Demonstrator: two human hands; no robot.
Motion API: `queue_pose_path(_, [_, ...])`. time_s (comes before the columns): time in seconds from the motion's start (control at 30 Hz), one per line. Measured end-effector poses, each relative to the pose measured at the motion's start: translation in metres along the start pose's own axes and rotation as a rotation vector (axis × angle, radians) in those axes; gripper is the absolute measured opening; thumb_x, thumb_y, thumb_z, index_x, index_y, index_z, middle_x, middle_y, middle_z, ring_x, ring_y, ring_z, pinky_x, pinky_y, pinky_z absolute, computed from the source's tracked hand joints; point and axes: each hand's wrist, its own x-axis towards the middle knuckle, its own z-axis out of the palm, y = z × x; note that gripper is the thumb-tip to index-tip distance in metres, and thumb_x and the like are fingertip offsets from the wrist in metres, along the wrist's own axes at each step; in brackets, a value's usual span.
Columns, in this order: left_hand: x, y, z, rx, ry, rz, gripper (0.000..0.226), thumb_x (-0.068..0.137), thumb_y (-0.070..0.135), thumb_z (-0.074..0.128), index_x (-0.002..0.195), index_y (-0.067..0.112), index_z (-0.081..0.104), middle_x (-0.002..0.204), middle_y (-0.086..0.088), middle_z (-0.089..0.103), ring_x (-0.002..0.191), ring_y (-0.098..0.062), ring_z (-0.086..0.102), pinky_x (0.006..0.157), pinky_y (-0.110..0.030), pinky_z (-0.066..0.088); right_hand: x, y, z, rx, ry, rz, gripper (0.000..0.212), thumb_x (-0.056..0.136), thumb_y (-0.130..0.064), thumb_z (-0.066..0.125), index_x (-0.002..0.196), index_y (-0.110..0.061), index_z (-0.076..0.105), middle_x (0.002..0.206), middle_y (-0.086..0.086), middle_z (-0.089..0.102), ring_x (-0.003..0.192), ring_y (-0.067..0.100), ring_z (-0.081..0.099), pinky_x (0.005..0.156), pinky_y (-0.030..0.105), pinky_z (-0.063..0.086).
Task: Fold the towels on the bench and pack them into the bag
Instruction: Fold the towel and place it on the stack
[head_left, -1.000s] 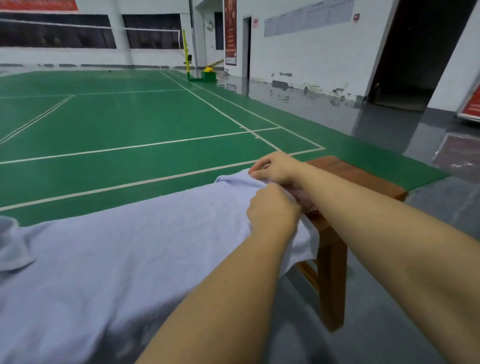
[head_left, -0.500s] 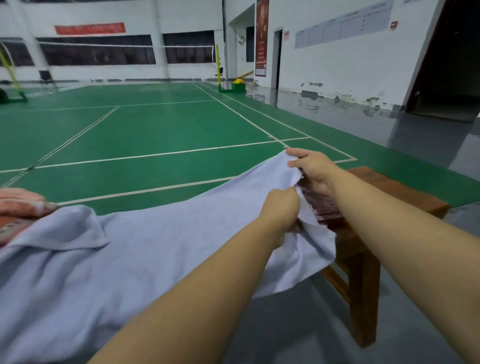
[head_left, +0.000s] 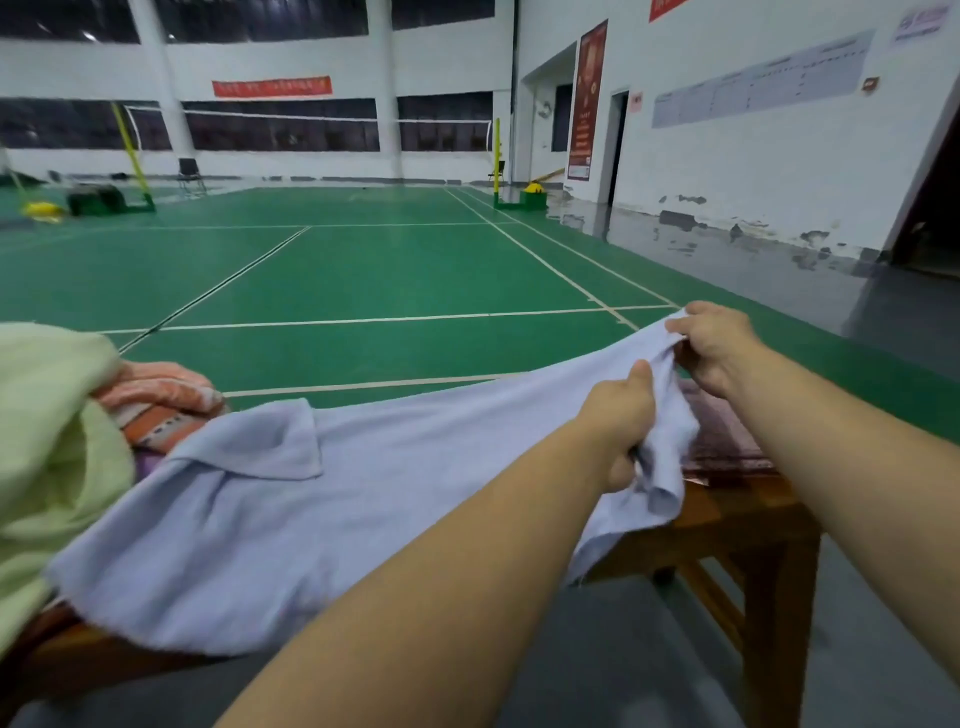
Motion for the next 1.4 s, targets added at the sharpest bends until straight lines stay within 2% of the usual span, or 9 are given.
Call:
queue_pose_path(0.13, [0.007, 0.017, 0.037, -0.156, -0.116, 0.002, 0.058, 0.105, 0.054, 0.038, 0.124, 0.004, 0.061, 0.12, -0.015, 0.067, 0.1, -0.029, 0.062, 0.095, -0.045, 0.053, 0.022, -0.029, -0.041, -0.051, 0.063, -0.065, 0.03, 0.094, 0.009, 0.056, 0.107, -0.018, 0.055, 0.086, 0.009, 0.054, 0.081, 0.023, 0.058, 0.062, 0.031, 0.051])
queue_pose_path(0.3, [0.006, 0.027, 0.053, -0.223, -0.222, -0.017, 0.046, 0.105, 0.053, 0.039, 0.099, 0.012, 0.058, 0.071, -0.007, 0.054, 0.061, -0.024, 0.051, 0.058, -0.028, 0.041, 0.026, -0.048, -0.068, -0.09, 0.061, -0.065, 0.031, 0.096, 0.006, 0.054, 0.081, -0.021, 0.051, 0.084, 0.007, 0.051, 0.088, 0.025, 0.056, 0.064, 0.031, 0.049])
queue_pose_path(0.43, [-0.003, 0.008, 0.029, -0.199, -0.213, 0.004, 0.04, 0.105, 0.049, 0.043, 0.087, 0.017, 0.056, 0.048, 0.005, 0.046, 0.048, -0.014, 0.041, 0.045, -0.021, 0.032, 0.02, -0.034, -0.055, -0.074, 0.01, -0.043, 0.04, 0.096, 0.006, 0.056, 0.133, -0.006, 0.056, 0.118, 0.019, 0.059, 0.107, 0.03, 0.059, 0.074, 0.032, 0.051])
queue_pose_path(0.5, [-0.004, -0.004, 0.005, -0.199, -0.199, 0.033, 0.042, 0.104, 0.05, 0.045, 0.088, 0.015, 0.061, 0.062, 0.004, 0.064, 0.056, -0.015, 0.051, 0.055, -0.022, 0.041, 0.005, -0.026, -0.035, -0.067, -0.05, -0.032, 0.051, 0.095, 0.006, 0.058, 0.144, -0.006, 0.049, 0.138, 0.021, 0.054, 0.097, 0.023, 0.061, 0.077, 0.031, 0.051])
queue_pose_path(0.57, [-0.005, -0.017, -0.029, -0.057, -0.116, 0.098, 0.046, 0.103, 0.053, 0.045, 0.101, 0.012, 0.066, 0.099, -0.006, 0.074, 0.072, -0.021, 0.06, 0.067, -0.028, 0.051, -0.015, -0.019, -0.01, -0.074, -0.139, -0.003, 0.054, 0.094, 0.005, 0.06, 0.146, -0.006, 0.049, 0.142, 0.021, 0.052, 0.094, 0.02, 0.062, 0.081, 0.032, 0.052])
queue_pose_path(0.77, [-0.024, -0.06, -0.177, 0.934, 0.483, 0.225, 0.03, 0.094, 0.048, 0.061, 0.099, 0.019, 0.057, 0.1, -0.001, 0.063, 0.09, -0.025, 0.06, 0.074, -0.033, 0.041, -0.063, 0.004, 0.054, -0.064, -0.375, 0.073, 0.054, 0.095, 0.004, 0.06, 0.146, -0.008, 0.05, 0.139, 0.014, 0.057, 0.094, 0.016, 0.064, 0.079, 0.027, 0.052])
queue_pose_path(1.1, [-0.041, -0.081, -0.233, 1.289, 0.323, 0.335, 0.028, 0.095, 0.052, 0.056, 0.105, 0.027, 0.063, 0.107, 0.0, 0.058, 0.096, -0.026, 0.06, 0.078, -0.037, 0.049, -0.097, 0.007, 0.088, -0.166, -0.752, 0.165, 0.042, 0.094, -0.005, 0.062, 0.135, -0.015, 0.062, 0.128, 0.012, 0.066, 0.102, 0.024, 0.066, 0.081, 0.031, 0.058])
queue_pose_path(1.27, [-0.03, -0.057, -0.263, 0.864, 0.627, 0.248, 0.035, 0.106, 0.034, 0.045, 0.087, 0.009, 0.061, 0.096, -0.017, 0.068, 0.086, -0.034, 0.059, 0.071, -0.036, 0.037, -0.108, -0.001, 0.09, -0.174, -0.767, 0.158, 0.041, 0.095, -0.005, 0.06, 0.135, -0.015, 0.062, 0.129, 0.01, 0.067, 0.094, 0.02, 0.068, 0.077, 0.029, 0.059])
queue_pose_path(1.4, [-0.027, -0.028, -0.32, 0.247, 0.948, -0.052, 0.058, 0.11, 0.036, 0.033, 0.132, -0.015, 0.052, 0.141, -0.031, 0.051, 0.13, -0.043, 0.05, 0.107, -0.042, 0.039, -0.126, -0.001, 0.128, -0.139, -0.766, 0.115, 0.045, 0.094, -0.001, 0.062, 0.137, -0.012, 0.06, 0.128, 0.006, 0.066, 0.097, 0.016, 0.066, 0.076, 0.021, 0.056])
